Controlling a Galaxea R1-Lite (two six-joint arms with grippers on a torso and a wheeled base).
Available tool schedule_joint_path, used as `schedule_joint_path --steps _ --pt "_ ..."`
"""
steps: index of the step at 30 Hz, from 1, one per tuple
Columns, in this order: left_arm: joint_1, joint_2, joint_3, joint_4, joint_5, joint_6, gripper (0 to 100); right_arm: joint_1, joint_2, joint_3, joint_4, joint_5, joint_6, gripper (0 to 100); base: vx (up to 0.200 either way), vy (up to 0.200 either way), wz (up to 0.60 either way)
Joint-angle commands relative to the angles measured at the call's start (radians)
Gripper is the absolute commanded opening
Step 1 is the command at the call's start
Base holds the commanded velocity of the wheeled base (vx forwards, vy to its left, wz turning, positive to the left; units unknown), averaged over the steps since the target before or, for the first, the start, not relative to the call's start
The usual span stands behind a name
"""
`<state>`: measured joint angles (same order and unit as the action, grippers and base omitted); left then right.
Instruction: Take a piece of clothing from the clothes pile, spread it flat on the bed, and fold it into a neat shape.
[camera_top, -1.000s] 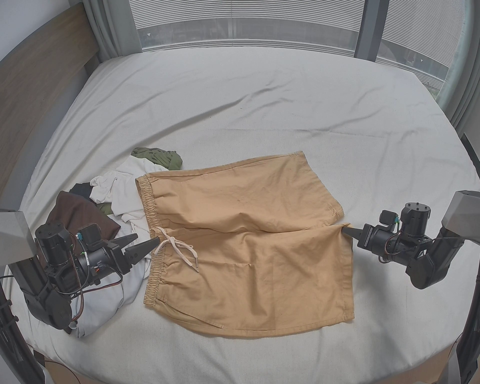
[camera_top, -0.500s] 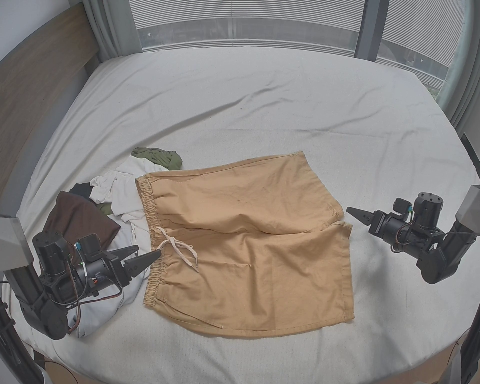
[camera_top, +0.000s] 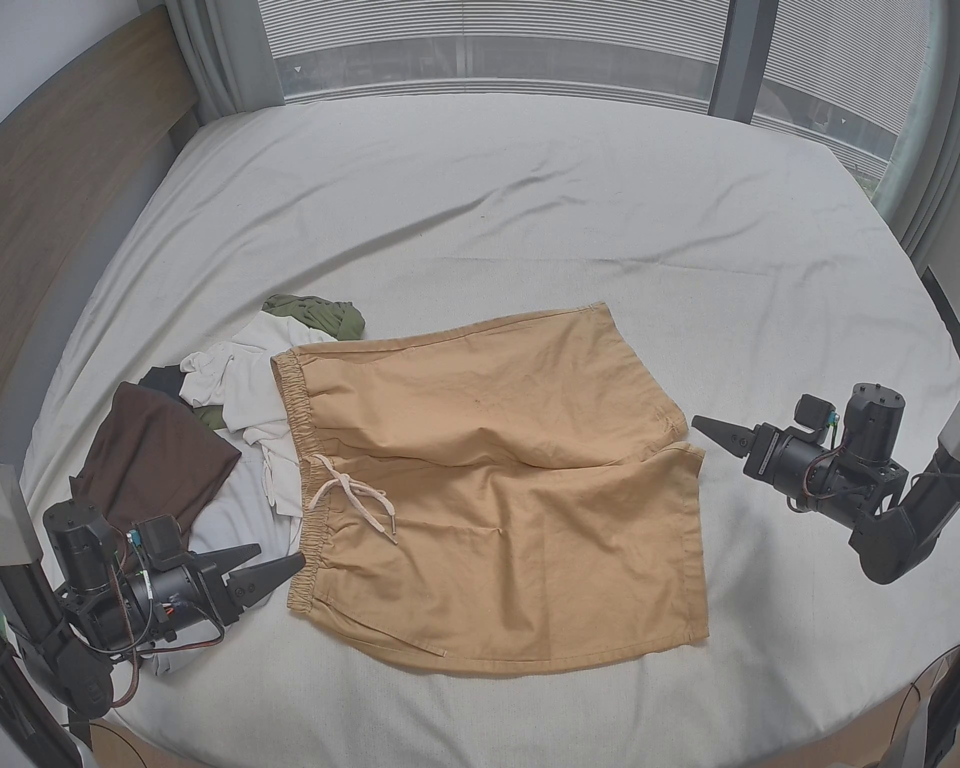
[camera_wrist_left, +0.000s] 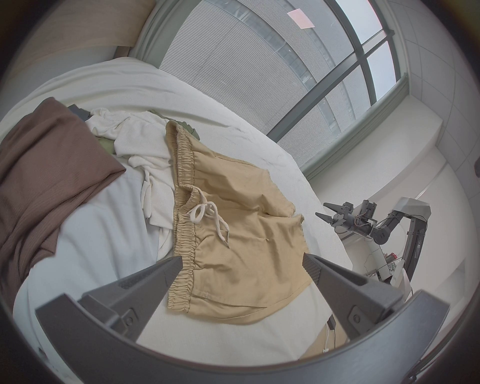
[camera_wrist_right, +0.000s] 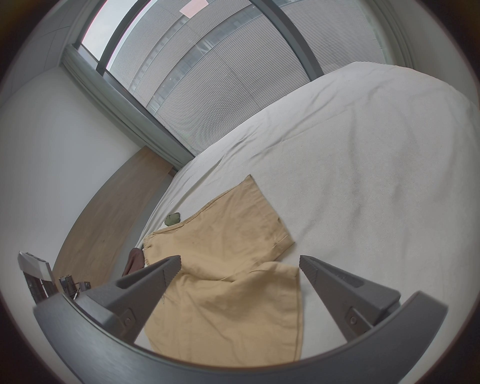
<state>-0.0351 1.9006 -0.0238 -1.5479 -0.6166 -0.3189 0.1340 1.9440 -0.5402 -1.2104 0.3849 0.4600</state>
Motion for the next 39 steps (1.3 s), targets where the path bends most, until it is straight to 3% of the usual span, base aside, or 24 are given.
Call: schedule_joint_path --steps 1,20,39 --pt "0.011 0.026 0.024 0.000 0.001 0.000 100 0.013 -0.013 0.006 0.000 0.000 0.000 100 0.000 0.000 0.00" --pt "0.020 0.264 0.012 -0.001 0.003 0.008 100 0.021 -0.005 0.003 -0.001 -0.001 0.000 100 0.000 0.000 0.00" --pt "0.012 0.390 -0.119 -0.001 0.005 -0.002 100 0.018 -0.005 -0.001 -0.001 -0.001 0.000 100 0.000 0.000 0.00"
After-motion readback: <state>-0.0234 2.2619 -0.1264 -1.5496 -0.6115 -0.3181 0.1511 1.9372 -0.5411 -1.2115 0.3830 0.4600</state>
